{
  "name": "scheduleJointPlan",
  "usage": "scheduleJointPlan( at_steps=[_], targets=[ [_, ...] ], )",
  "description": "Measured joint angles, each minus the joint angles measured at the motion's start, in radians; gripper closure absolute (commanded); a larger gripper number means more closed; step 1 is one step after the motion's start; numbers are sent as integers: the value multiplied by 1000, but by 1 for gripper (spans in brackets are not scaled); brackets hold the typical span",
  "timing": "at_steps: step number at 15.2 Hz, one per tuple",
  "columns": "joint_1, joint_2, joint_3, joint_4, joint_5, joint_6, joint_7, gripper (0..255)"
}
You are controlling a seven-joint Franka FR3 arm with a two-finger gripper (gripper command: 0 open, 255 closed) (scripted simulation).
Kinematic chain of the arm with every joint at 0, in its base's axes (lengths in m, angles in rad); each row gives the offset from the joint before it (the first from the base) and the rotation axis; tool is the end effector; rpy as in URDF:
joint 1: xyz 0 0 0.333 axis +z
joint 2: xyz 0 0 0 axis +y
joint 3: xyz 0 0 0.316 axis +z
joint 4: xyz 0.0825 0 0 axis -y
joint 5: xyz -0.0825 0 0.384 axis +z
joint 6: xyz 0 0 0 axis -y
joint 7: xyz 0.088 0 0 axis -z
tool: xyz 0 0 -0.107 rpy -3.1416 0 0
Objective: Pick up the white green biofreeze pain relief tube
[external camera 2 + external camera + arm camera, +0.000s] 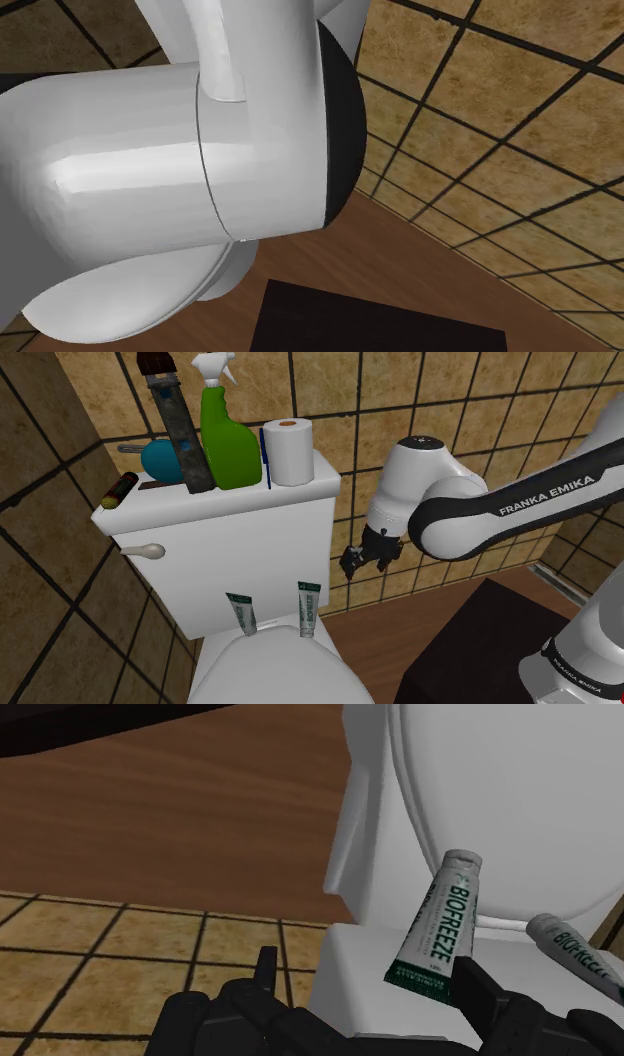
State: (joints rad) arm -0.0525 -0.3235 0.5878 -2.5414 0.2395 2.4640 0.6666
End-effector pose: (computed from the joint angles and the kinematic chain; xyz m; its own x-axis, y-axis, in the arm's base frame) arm 0.3868 0.2275 0.3870 0.9373 -0.3109 0.1574 -0.2918 -0.9471 -0.1335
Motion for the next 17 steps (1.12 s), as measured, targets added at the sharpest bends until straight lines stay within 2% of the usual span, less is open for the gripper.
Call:
scheduleJointPlan(
  at_steps=[2, 5, 6, 8, 9, 13, 17],
  targets=[
    [-31, 89, 66, 32, -50, 62, 106, 0],
    [-81, 222, 136, 84, -174, 136, 279, 0],
    [-93, 270, 151, 106, -232, 154, 346, 0],
    [-99, 395, 158, 163, -395, 192, 513, 0],
    [-80, 459, 141, 192, -482, 211, 599, 0],
    [39, 637, 33, 319, -692, 231, 839, 0],
    [100, 710, -25, 368, -766, 249, 922, 0]
  ],
)
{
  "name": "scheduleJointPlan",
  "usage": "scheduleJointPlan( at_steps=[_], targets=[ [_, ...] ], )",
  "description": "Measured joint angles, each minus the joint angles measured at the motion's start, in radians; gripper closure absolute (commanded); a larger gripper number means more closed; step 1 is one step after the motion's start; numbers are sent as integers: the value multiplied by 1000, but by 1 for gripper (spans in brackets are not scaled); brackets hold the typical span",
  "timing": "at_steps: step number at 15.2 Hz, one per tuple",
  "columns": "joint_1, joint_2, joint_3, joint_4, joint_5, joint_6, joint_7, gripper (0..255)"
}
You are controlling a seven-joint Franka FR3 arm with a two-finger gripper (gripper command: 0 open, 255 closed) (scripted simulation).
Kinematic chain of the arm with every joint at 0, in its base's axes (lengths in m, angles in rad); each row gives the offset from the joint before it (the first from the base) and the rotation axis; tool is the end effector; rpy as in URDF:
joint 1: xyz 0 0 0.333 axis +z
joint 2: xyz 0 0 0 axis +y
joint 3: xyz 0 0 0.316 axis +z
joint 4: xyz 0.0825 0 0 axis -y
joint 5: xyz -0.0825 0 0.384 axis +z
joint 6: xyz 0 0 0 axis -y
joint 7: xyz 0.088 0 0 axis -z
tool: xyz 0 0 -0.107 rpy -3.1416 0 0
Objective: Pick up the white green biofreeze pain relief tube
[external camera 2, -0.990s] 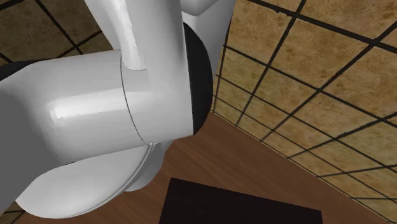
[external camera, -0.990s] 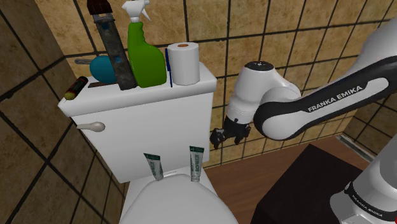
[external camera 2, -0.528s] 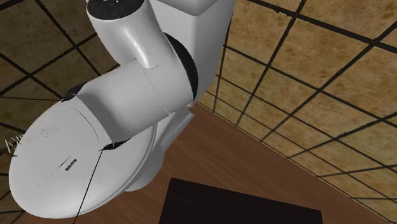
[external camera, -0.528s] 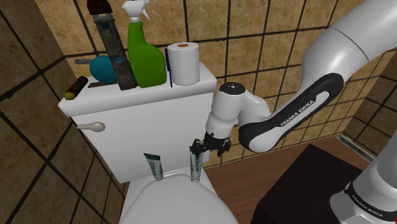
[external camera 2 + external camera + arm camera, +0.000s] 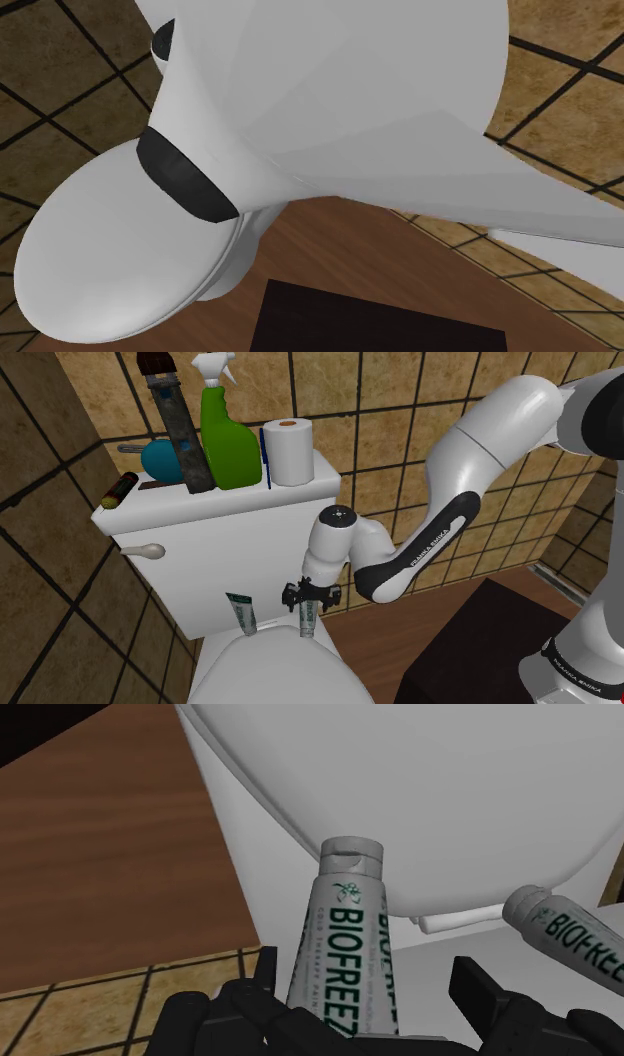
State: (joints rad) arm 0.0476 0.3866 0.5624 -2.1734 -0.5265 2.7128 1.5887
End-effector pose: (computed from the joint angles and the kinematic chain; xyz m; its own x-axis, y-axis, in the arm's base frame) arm 0.4683 0.3435 0.2609 0.8237 -0.5553 0.1148 -0.5231 -0.8222 -0.2243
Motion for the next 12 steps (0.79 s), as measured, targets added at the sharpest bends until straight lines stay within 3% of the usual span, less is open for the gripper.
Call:
scheduleJointPlan(
  at_steps=[5, 6, 12],
  targets=[
    [48, 57, -57, 12, -69, 41, 57, 0],
    [50, 59, -61, 9, -74, 46, 61, 255],
    [52, 61, -65, 7, -79, 52, 64, 255]
  ],
)
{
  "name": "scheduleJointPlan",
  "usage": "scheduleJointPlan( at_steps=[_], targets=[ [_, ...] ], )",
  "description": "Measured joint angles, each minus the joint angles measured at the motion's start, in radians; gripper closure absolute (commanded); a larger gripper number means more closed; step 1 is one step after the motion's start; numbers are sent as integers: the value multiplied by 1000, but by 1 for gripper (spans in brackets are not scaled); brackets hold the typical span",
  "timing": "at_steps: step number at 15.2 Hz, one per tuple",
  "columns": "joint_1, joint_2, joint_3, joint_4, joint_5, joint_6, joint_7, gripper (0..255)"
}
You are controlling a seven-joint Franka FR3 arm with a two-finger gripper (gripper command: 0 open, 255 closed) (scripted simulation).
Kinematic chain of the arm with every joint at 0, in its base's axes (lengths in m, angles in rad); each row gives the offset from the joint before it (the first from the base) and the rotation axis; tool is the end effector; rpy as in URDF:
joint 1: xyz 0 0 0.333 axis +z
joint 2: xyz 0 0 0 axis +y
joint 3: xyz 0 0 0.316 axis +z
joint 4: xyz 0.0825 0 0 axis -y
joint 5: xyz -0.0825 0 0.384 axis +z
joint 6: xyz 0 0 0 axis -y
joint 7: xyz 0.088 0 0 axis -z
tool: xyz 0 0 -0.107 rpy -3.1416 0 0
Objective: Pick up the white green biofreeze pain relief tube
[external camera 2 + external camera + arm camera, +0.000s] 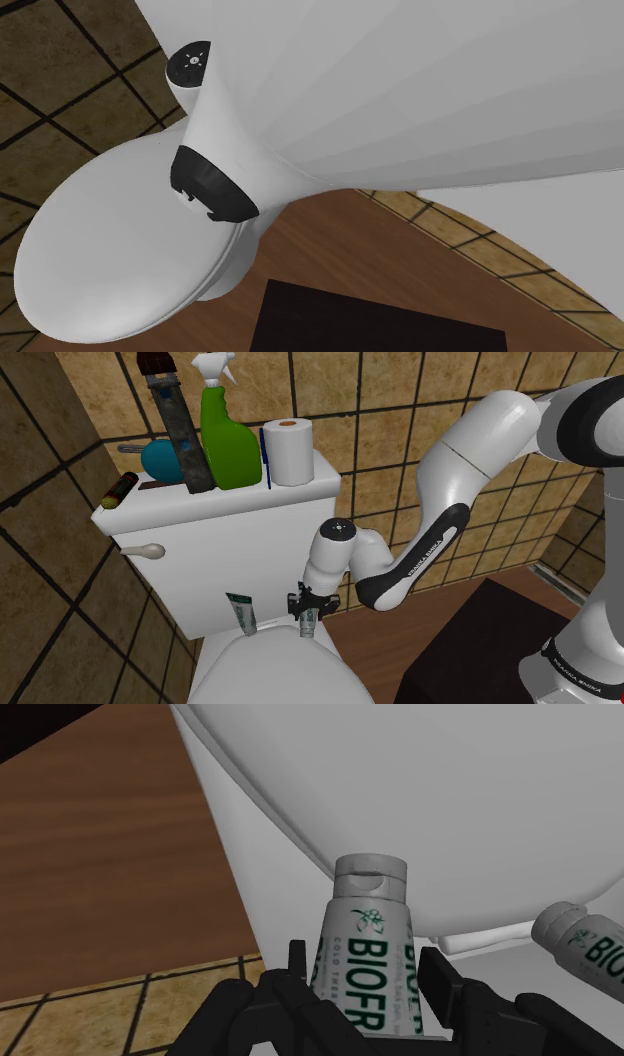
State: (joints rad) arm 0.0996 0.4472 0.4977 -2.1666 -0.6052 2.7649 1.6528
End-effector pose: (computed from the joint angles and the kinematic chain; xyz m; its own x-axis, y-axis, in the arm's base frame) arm 0.4671 0.3441 0.2309 0.8232 -0.5560 0.1154 -0.5234 -0.8218 -0.2253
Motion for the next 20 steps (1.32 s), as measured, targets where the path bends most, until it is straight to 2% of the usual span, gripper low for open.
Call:
scheduleJointPlan(
  at_steps=[5, 12, 16, 20],
  targets=[
    [-4, -3, 6, 0, 7, -7, -6, 255],
    [-57, -70, 84, -22, 95, -70, -70, 255],
    [-84, -97, 125, -5, 145, -157, -112, 255],
    [-124, -150, 168, -10, 200, -153, -152, 255]
  ],
)
